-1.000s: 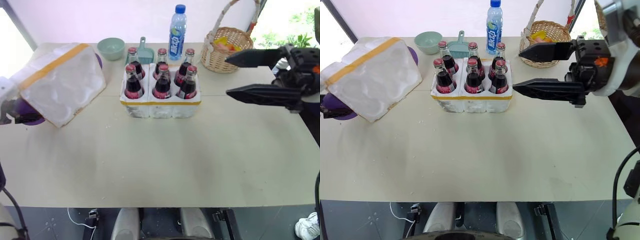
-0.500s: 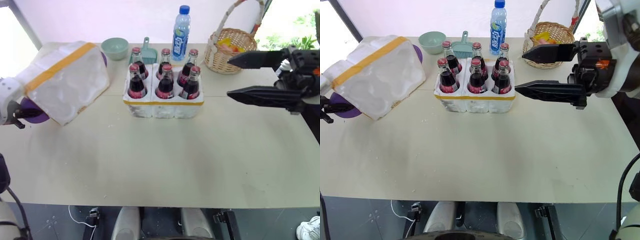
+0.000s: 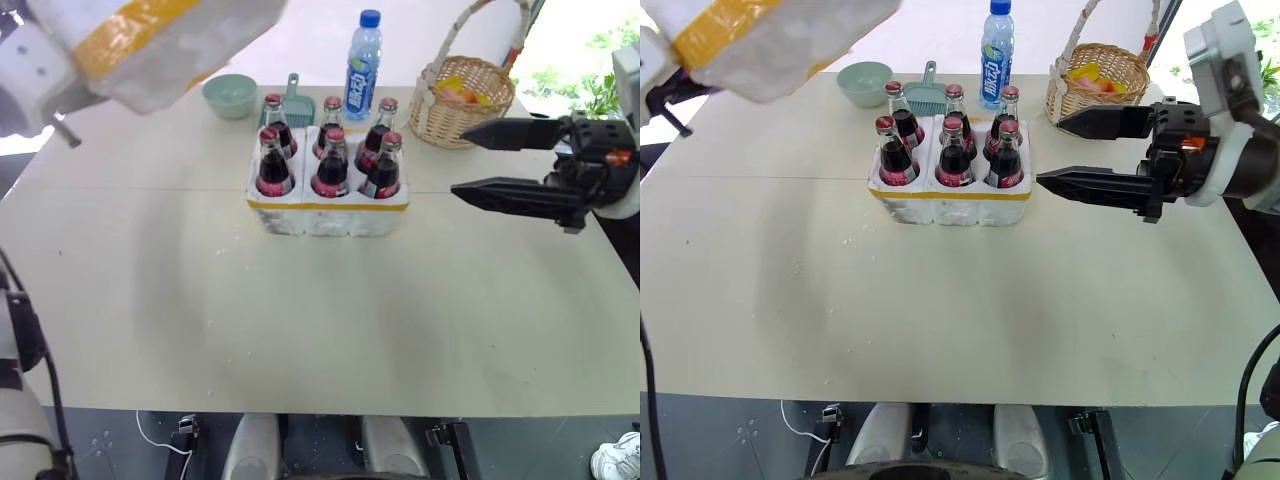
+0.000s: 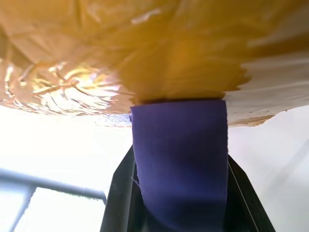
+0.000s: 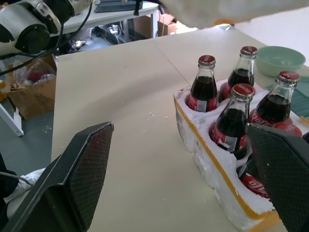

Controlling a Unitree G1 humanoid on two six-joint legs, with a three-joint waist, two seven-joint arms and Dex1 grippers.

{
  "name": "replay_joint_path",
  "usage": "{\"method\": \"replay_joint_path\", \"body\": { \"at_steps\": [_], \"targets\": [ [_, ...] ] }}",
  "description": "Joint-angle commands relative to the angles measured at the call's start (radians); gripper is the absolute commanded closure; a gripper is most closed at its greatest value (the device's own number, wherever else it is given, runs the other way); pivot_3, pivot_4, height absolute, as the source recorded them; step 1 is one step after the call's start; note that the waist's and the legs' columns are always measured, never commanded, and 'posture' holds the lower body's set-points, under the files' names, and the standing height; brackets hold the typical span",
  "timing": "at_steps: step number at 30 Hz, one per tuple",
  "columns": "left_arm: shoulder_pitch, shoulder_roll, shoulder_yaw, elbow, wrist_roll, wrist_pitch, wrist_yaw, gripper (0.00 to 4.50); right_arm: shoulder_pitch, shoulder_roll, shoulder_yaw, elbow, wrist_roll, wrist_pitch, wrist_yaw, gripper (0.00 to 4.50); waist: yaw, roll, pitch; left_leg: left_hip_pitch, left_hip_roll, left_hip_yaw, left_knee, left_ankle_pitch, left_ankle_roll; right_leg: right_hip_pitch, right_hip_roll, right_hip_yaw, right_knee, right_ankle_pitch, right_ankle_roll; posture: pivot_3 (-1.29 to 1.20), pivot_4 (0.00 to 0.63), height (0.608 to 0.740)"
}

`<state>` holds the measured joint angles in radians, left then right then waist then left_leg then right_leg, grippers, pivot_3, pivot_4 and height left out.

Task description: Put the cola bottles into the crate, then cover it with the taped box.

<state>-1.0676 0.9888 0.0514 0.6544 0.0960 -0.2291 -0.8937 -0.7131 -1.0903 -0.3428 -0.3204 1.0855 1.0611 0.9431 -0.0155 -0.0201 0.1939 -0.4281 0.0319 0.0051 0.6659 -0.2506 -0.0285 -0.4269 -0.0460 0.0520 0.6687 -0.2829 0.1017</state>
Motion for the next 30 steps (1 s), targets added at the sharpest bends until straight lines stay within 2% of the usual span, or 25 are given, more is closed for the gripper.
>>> {"method": "replay_joint_path", "body": {
  "at_steps": [1, 5, 8, 12, 18, 25, 30],
  "targets": [
    [0.049, -0.019, -0.007, -0.261, 0.023, 0.034, 0.06, 4.09, -0.011, 0.009, -0.038, -0.003, 0.021, -0.018, -0.026, 0.0, -0.004, 0.0, 0.0, 0.0, 0.0, 0.0, 0.0, 0.0, 0.0, 0.0, 0.001, 0.0, 0.0, 0.0, 0.0, 0.0, 0.15, 0.74],
    [0.147, -0.031, -0.056, -0.439, 0.097, 0.059, 0.08, 4.09, -0.006, 0.026, -0.046, -0.008, 0.033, -0.013, -0.057, 0.0, -0.005, 0.001, 0.0, 0.001, 0.0, 0.0, 0.0, 0.0, 0.0, 0.0, 0.001, 0.001, 0.002, 0.0, 0.0, 0.0, 0.15, 0.74],
    [0.203, -0.027, -0.097, -0.482, 0.195, 0.034, 0.14, 4.09, 0.008, 0.032, -0.056, -0.018, 0.047, -0.012, -0.075, 0.0, -0.002, 0.001, 0.0, 0.001, 0.0, 0.0, 0.0, 0.0, 0.0, 0.0, 0.002, 0.001, 0.002, 0.0, 0.0, 0.0, 0.15, 0.74],
    [0.207, -0.024, -0.189, -0.431, 0.437, -0.103, 0.349, 4.09, 0.02, 0.04, -0.078, -0.028, 0.079, -0.009, -0.11, 0.0, 0.005, 0.001, -0.001, 0.002, -0.001, 0.0, 0.001, 0.0, 0.0, 0.002, 0.001, 0.001, 0.002, 0.0, 0.0, 0.0, 0.15, 0.74],
    [0.143, -0.051, -0.268, -0.297, 0.591, -0.265, 0.565, 4.09, 0.03, 0.041, -0.089, -0.044, 0.114, -0.006, -0.155, 0.0, 0.005, 0.0, -0.001, 0.002, -0.001, -0.001, 0.001, 0.0, 0.0, 0.002, 0.001, 0.001, 0.002, 0.0, 0.0, 0.0, 0.15, 0.74],
    [0.048, -0.13, -0.318, -0.11, 0.618, -0.316, 0.646, 4.09, 0.056, 0.043, -0.111, -0.068, 0.156, -0.01, -0.198, 0.0, 0.016, 0.0, -0.002, 0.002, -0.001, -0.001, 0.002, 0.0, 0.0, 0.004, 0.001, 0.0, 0.001, 0.001, 0.001, 0.0, 0.15, 0.74],
    [0.004, -0.174, -0.332, -0.066, 0.62, -0.341, 0.678, 4.09, 0.075, 0.039, -0.118, -0.081, 0.176, -0.017, -0.224, 0.0, 0.03, 0.0, -0.003, 0.002, -0.001, -0.001, 0.002, 0.0, 0.0, 0.004, 0.0, 0.0, 0.001, 0.001, 0.001, 0.0, 0.15, 0.74]
  ]
}}
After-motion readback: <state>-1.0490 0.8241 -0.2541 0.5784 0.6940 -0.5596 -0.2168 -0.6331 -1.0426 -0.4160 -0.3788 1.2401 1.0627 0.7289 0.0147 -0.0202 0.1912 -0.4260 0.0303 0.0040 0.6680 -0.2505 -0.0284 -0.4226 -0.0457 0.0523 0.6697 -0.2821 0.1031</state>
